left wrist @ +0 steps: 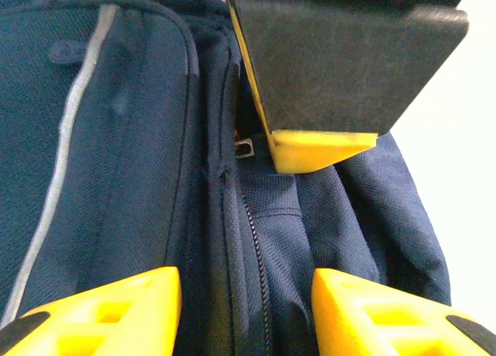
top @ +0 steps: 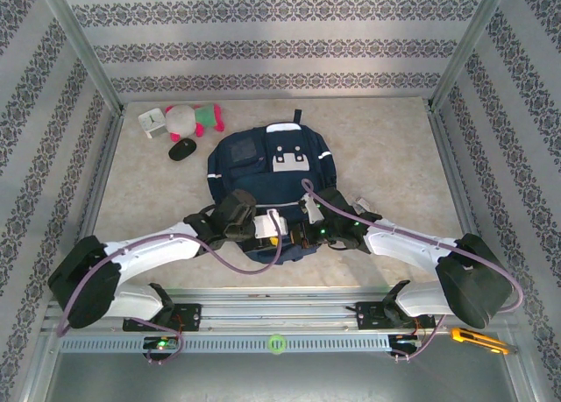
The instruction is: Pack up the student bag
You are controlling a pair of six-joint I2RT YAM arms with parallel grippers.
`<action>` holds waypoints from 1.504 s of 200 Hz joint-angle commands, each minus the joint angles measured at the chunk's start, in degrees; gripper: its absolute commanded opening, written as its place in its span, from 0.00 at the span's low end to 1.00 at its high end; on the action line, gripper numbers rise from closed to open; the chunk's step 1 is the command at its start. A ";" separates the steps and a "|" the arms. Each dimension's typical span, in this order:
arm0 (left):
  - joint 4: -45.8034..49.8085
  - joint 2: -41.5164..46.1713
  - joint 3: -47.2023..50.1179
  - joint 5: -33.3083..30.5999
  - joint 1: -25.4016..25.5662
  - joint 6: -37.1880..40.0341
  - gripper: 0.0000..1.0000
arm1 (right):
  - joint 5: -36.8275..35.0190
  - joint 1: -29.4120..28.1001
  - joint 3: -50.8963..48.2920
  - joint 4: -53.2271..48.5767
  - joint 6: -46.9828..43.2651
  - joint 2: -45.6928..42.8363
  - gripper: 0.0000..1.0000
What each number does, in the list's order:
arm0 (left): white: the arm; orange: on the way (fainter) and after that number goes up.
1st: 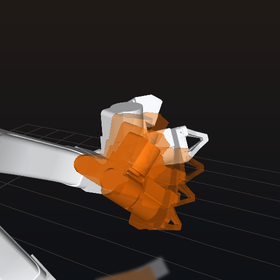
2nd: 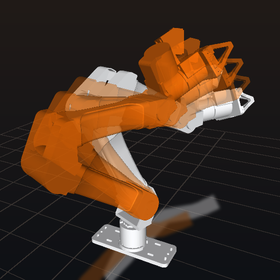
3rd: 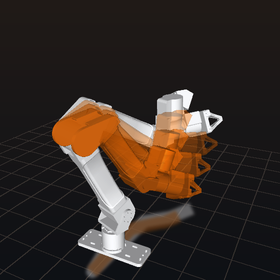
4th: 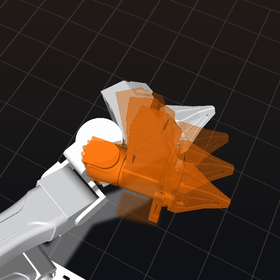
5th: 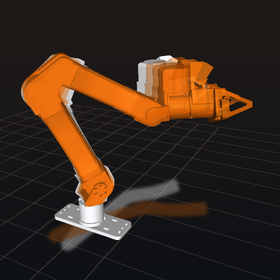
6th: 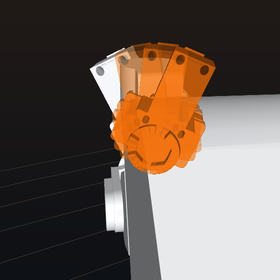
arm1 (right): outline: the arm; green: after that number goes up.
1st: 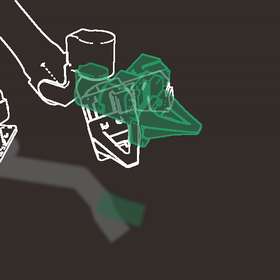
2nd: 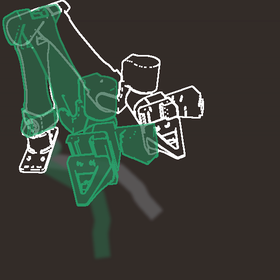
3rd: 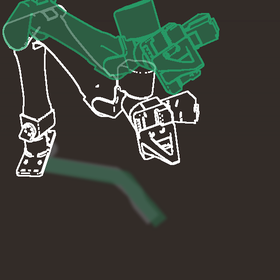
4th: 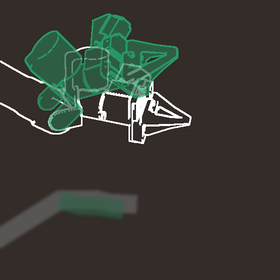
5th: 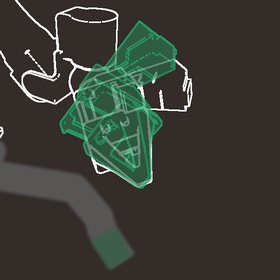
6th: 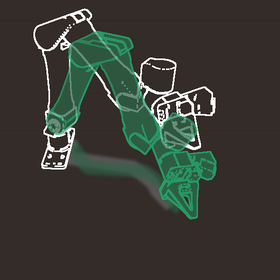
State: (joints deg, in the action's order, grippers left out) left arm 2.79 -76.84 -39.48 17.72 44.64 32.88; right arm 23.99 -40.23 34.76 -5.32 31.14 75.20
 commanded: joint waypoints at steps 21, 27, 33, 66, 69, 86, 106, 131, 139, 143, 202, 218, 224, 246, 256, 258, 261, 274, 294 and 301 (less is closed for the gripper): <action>-7.17 -5.24 -1.50 -1.97 0.53 -2.03 0.32 | 1.08 0.46 1.62 1.85 -1.08 -0.84 0.00; -7.26 -5.21 -1.63 -2.52 0.53 -2.39 0.23 | 1.00 0.50 1.54 1.70 -1.13 -1.09 0.00; -7.36 -4.92 -1.64 -2.93 0.53 -2.63 0.15 | 0.95 0.58 1.38 1.70 -1.02 -1.28 0.00; -4.14 -0.14 1.15 -1.77 -0.56 -0.05 0.00 | 2.17 4.09 -0.10 -0.63 -2.45 -3.14 0.00; -3.53 0.35 1.36 -1.43 -0.89 0.24 0.00 | 2.51 4.83 -0.27 -0.94 -2.71 -3.35 0.00; 1.72 3.80 2.42 0.29 -2.69 2.30 0.00 | 4.16 9.43 -0.97 -3.25 -4.66 -4.65 0.00; 8.12 7.60 2.98 0.08 -4.64 4.97 0.00 | 6.42 15.19 -1.23 -4.82 -6.92 -5.66 0.00; 13.60 11.60 3.65 0.38 -6.83 7.47 0.00 | 8.37 17.77 0.30 -6.49 -9.19 -4.86 0.00; 14.99 12.62 3.84 0.41 -7.48 8.07 0.00 | 8.86 17.74 0.79 -6.58 -9.44 -4.36 0.00; 15.61 13.02 3.80 0.35 -7.80 8.36 0.00 | 9.21 17.73 0.96 -6.47 -9.44 -4.20 0.00; 15.86 14.56 0.09 4.71 -8.20 3.57 0.48 | 9.15 14.50 1.89 -4.88 -9.32 -4.53 0.00; 11.17 13.22 -1.41 3.01 -6.33 -1.21 0.57 | 9.14 14.17 1.89 -4.79 -9.32 -4.31 0.00; 10.13 12.36 -2.29 3.04 -5.72 -1.97 0.59 | 9.15 14.12 1.80 -4.75 -9.30 -4.28 0.00; 6.17 8.17 -4.34 1.33 -2.82 -4.76 0.62 | 9.23 13.87 1.54 -4.55 -9.32 -4.01 0.00; 4.05 5.96 -4.95 -0.13 -1.46 -5.11 0.63 | 9.40 13.70 1.54 -4.49 -9.25 -3.81 0.00; 3.65 5.53 -5.02 -0.27 -1.24 -5.11 0.63 | 9.36 13.67 1.60 -4.49 -9.29 -3.83 0.00; 3.17 4.83 -5.14 -0.35 -0.93 -5.11 0.63 | 9.47 13.53 1.62 -4.47 -9.26 -3.79 0.00; 1.51 1.65 -5.98 -0.74 0.40 -5.14 0.63 | 9.50 13.10 1.79 -4.29 -9.25 -3.61 0.00; 0.39 -3.22 -7.49 -3.29 1.37 -5.46 0.63 | 9.49 12.46 1.80 -3.73 -9.34 -3.48 0.00; -0.27 -4.51 -8.00 -4.60 1.49 -5.76 0.62 | 9.55 12.24 1.80 -3.49 -9.39 -3.31 0.00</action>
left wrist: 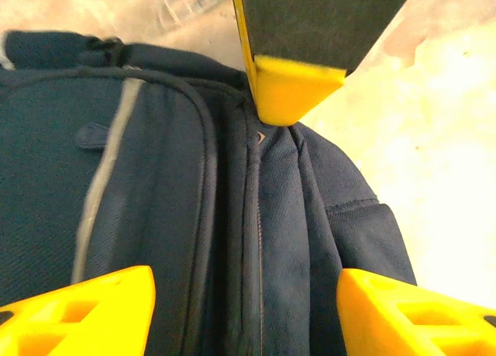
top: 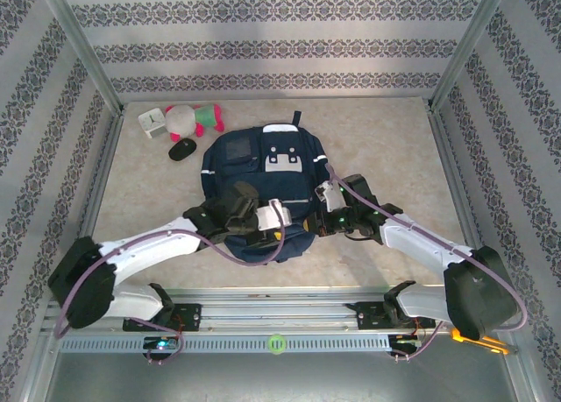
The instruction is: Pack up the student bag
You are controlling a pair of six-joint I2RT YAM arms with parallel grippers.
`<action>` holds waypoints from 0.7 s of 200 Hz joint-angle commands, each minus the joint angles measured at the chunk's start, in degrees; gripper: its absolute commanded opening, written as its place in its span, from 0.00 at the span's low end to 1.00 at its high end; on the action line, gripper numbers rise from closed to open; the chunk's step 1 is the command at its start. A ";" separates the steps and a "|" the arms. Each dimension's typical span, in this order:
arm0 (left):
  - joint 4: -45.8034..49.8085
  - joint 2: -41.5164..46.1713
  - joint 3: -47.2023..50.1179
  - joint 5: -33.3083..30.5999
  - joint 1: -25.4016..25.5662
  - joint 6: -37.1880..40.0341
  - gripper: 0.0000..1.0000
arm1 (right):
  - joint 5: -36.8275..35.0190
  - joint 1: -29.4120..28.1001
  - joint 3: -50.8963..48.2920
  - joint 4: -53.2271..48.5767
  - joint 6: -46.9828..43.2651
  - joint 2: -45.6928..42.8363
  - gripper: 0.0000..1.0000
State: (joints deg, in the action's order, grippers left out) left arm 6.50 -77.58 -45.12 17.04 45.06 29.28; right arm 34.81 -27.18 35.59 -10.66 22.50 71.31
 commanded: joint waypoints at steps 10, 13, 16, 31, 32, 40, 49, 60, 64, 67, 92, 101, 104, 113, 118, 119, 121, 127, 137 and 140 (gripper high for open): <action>-5.36 -5.03 -2.75 -6.06 1.11 -3.78 0.52 | -1.14 -1.02 0.97 2.11 -0.71 0.72 0.00; -5.61 -5.15 -2.88 -6.28 1.02 -4.35 0.47 | -1.15 -1.10 1.05 2.20 -0.75 0.76 0.00; -5.95 -5.21 -2.94 -6.73 1.08 -4.80 0.42 | -1.09 -1.12 1.05 2.27 -0.75 0.83 0.00; -7.27 -4.37 -2.76 -6.84 1.08 -8.05 0.12 | -1.23 -1.29 1.23 2.33 -1.17 0.90 0.00; -7.33 -4.22 -2.68 -6.71 1.04 -8.29 0.10 | -1.23 -1.29 1.23 2.32 -1.20 0.92 0.00; -7.67 -3.40 -2.27 -5.30 0.85 -9.59 0.01 | -1.47 -1.29 1.32 2.43 -1.32 0.98 0.00; -7.40 -2.54 -1.99 -3.13 0.59 -11.17 0.00 | -1.67 -1.25 1.32 2.80 -1.41 0.85 0.00; -6.13 -1.79 -2.32 -0.84 0.22 -13.47 0.00 | -1.93 -1.45 1.41 3.59 -1.20 0.43 0.00; -5.58 -1.53 -2.48 -0.25 0.09 -14.31 0.00 | -2.00 -1.54 1.53 3.79 -1.09 0.26 0.00; -5.28 -1.40 -2.57 0.35 -0.08 -14.79 0.00 | -2.02 -1.56 1.58 3.88 -1.13 0.16 0.00; -6.44 0.64 -1.42 3.23 -0.56 -17.61 0.00 | -2.69 -1.79 1.85 4.07 -1.19 -0.53 0.00; -7.37 1.33 -0.91 3.74 -0.87 -18.57 0.00 | -2.97 -1.82 1.91 3.77 -1.34 -0.56 0.00; -7.52 1.51 -0.81 3.84 -0.93 -18.89 0.00 | -3.07 -1.82 1.88 3.68 -1.34 -0.56 0.00; -7.74 1.85 -0.76 4.33 -1.11 -19.13 0.00 | -3.47 -1.82 1.93 3.45 -1.49 -0.49 0.00; -7.73 1.92 -0.84 4.41 -1.19 -19.08 0.00 | -3.80 -1.82 1.94 3.40 -1.37 -0.49 0.00; -7.69 1.96 -0.93 4.41 -1.19 -19.08 0.00 | -3.79 -1.82 1.94 3.38 -1.34 -0.48 0.00; -7.59 2.03 -0.93 4.47 -1.20 -19.08 0.00 | -3.92 -1.82 1.94 3.37 -1.33 -0.47 0.00; -7.49 2.06 -1.13 4.84 -1.20 -19.01 0.00 | -4.12 -1.82 2.01 3.52 -1.26 -0.38 0.05; -7.49 2.04 -1.37 5.47 -1.16 -18.95 0.00 | -4.25 -1.78 2.25 3.70 -1.02 -0.13 0.12; -7.47 2.02 -1.45 5.54 -1.20 -18.91 0.00 | -4.29 -1.82 2.40 3.73 -0.98 0.00 0.13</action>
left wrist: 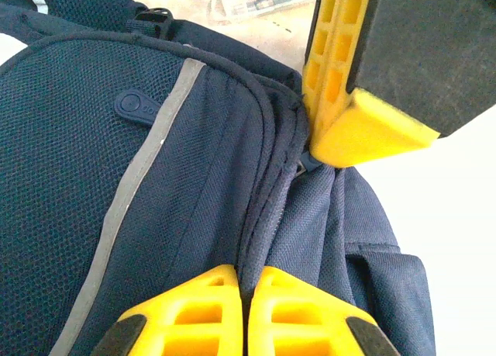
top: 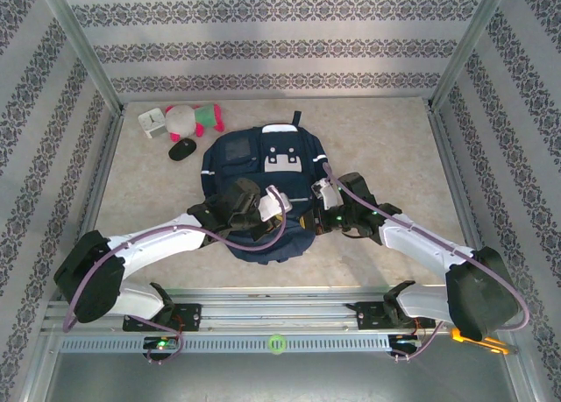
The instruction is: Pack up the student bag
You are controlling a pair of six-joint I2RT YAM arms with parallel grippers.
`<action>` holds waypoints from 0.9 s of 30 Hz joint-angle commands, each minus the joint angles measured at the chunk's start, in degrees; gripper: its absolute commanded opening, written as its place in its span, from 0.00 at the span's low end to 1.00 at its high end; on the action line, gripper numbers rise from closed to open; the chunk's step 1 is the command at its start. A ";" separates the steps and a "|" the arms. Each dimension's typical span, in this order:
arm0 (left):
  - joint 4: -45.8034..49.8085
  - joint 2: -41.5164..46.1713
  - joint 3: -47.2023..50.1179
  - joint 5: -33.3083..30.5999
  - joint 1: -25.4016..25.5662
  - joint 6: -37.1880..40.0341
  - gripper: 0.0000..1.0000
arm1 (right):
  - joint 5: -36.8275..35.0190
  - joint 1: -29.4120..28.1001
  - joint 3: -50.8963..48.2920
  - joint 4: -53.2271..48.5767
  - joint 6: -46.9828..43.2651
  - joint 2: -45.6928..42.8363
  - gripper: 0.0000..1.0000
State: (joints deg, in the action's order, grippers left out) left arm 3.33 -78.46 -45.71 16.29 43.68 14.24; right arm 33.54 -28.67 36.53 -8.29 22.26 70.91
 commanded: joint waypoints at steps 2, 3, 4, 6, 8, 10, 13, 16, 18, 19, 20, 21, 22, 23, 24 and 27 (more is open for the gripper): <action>-4.30 2.82 -1.08 6.52 0.18 -3.79 0.00 | -3.04 -0.42 1.76 1.41 -0.66 0.74 0.17; -4.42 2.78 -1.21 6.75 0.22 -3.70 0.00 | -3.05 -0.36 2.11 1.36 -0.72 1.14 0.20; -4.39 2.75 -1.38 7.00 0.19 -3.62 0.00 | -3.21 -0.50 2.37 1.28 -0.75 1.37 0.21; -4.40 2.73 -1.60 7.32 0.21 -3.53 0.00 | -3.21 -0.49 2.74 1.31 -0.82 1.75 0.23; -4.37 2.85 -1.71 7.50 0.19 -3.43 0.00 | -3.62 -0.50 3.01 1.29 -1.02 1.95 0.23; -4.43 3.00 -1.71 7.66 0.18 -3.39 0.00 | -3.96 -0.51 3.32 1.05 -1.08 2.20 0.24; -4.20 3.56 -1.74 7.44 0.18 -3.01 0.00 | -5.90 -0.46 3.79 -0.17 -1.17 2.29 0.18; -2.91 4.51 -1.20 5.94 -0.06 -1.83 0.00 | -8.80 0.15 4.58 -3.47 -1.93 1.96 0.00; -1.59 5.39 -0.43 5.33 -0.82 -0.70 0.00 | -11.21 1.19 4.95 -6.53 -2.39 1.28 0.00; -1.12 6.08 0.20 5.37 -1.39 -0.18 0.00 | -11.54 2.34 4.91 -7.78 -2.83 1.01 0.00; -0.64 6.70 0.82 5.54 -1.97 0.31 0.00 | -11.57 3.54 4.82 -8.64 -3.03 0.75 0.00; 0.04 7.47 1.49 5.87 -2.62 0.96 0.00 | -11.18 4.85 4.62 -9.50 -3.40 0.38 0.00; 1.00 8.25 2.08 6.31 -3.25 1.67 0.00 | -10.75 6.25 4.31 -9.79 -3.62 -0.12 0.00; 1.84 8.89 2.48 6.60 -3.65 2.28 0.00 | -10.54 7.19 4.08 -9.95 -3.76 -0.60 0.00; 2.80 9.65 2.88 6.84 -4.10 2.99 0.00 | -10.13 8.02 4.07 -9.91 -3.92 -0.92 0.00; 4.22 11.27 4.19 8.61 -5.49 3.77 0.00 | -9.02 9.01 4.37 -9.59 -4.14 -1.05 0.00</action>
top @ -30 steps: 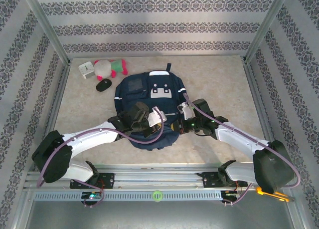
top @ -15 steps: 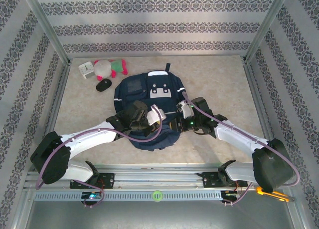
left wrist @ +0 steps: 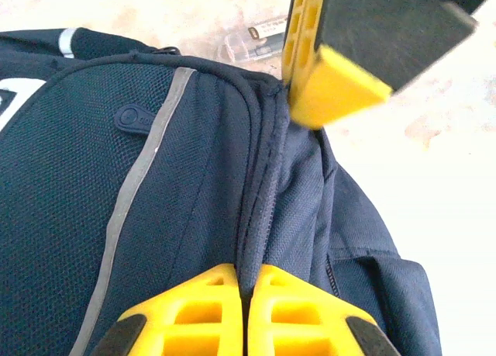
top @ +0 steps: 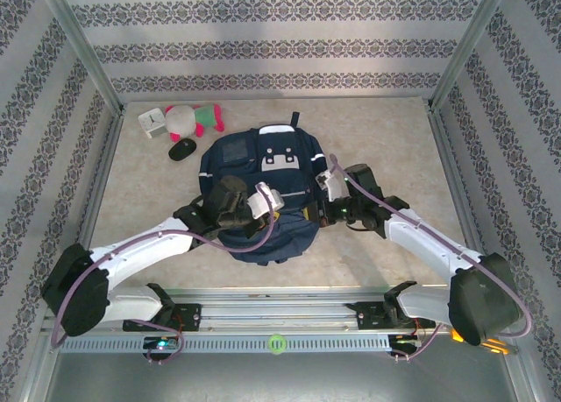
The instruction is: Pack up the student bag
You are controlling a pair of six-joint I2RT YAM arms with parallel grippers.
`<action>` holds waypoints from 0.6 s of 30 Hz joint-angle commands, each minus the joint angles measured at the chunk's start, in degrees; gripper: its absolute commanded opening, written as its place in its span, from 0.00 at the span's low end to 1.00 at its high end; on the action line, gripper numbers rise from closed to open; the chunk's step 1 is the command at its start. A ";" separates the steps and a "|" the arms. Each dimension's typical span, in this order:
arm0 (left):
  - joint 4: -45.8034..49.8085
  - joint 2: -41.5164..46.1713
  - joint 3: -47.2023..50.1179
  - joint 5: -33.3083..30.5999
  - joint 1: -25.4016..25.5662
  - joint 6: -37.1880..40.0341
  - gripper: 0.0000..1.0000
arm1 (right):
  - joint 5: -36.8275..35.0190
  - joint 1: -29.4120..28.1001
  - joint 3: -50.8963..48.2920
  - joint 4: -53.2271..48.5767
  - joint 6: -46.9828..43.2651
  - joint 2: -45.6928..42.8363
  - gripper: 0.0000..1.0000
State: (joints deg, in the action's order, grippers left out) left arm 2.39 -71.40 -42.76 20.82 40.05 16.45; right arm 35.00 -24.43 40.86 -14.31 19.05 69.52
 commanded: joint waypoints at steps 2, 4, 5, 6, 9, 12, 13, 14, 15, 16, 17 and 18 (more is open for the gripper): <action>5.34 4.44 1.53 4.63 -2.14 1.65 0.00 | -10.07 4.77 0.21 -3.33 -0.95 0.52 0.00; 5.62 4.71 1.78 5.07 -2.56 1.79 0.00 | -8.99 4.82 0.35 -2.86 -0.86 0.75 0.00; 5.93 4.97 2.01 5.44 -2.84 1.83 0.00 | -7.80 4.66 0.44 -2.10 -0.69 1.01 0.00; 6.31 5.51 2.40 6.11 -3.36 1.83 0.01 | -6.59 3.71 0.40 -1.28 -0.51 1.23 0.00; 5.74 4.78 0.86 8.60 -3.32 0.62 0.44 | -5.50 0.69 0.34 0.18 -0.59 0.74 0.00; 3.73 3.11 -1.55 7.31 -1.89 -1.22 0.65 | -5.34 -0.70 0.53 0.41 -0.63 0.63 0.00; 3.12 2.28 -2.49 5.95 -0.91 -1.17 0.68 | -5.22 -0.95 0.53 0.60 -0.51 0.62 0.00; 2.20 1.21 -3.24 4.13 0.25 -1.28 0.70 | -5.16 -1.21 0.53 0.72 -0.49 0.63 0.00; 1.35 0.10 -4.06 2.63 1.13 -1.48 0.71 | -5.12 -1.43 0.60 0.68 -0.44 0.62 0.00; 0.80 -1.42 -4.93 1.59 2.02 -1.53 0.72 | -5.12 -1.57 0.62 0.76 -0.44 0.62 0.00; 0.38 -2.98 -5.83 0.17 2.78 -1.51 0.73 | -5.08 -1.72 0.71 0.77 -0.37 0.53 0.00; -0.04 -4.25 -6.41 -1.40 3.64 -1.52 0.73 | -5.04 -1.85 0.79 0.75 -0.41 0.45 0.00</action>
State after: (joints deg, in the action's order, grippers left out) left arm 4.82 -72.86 -46.59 23.42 41.76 15.99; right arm 29.67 -25.41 40.86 -15.46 19.09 69.93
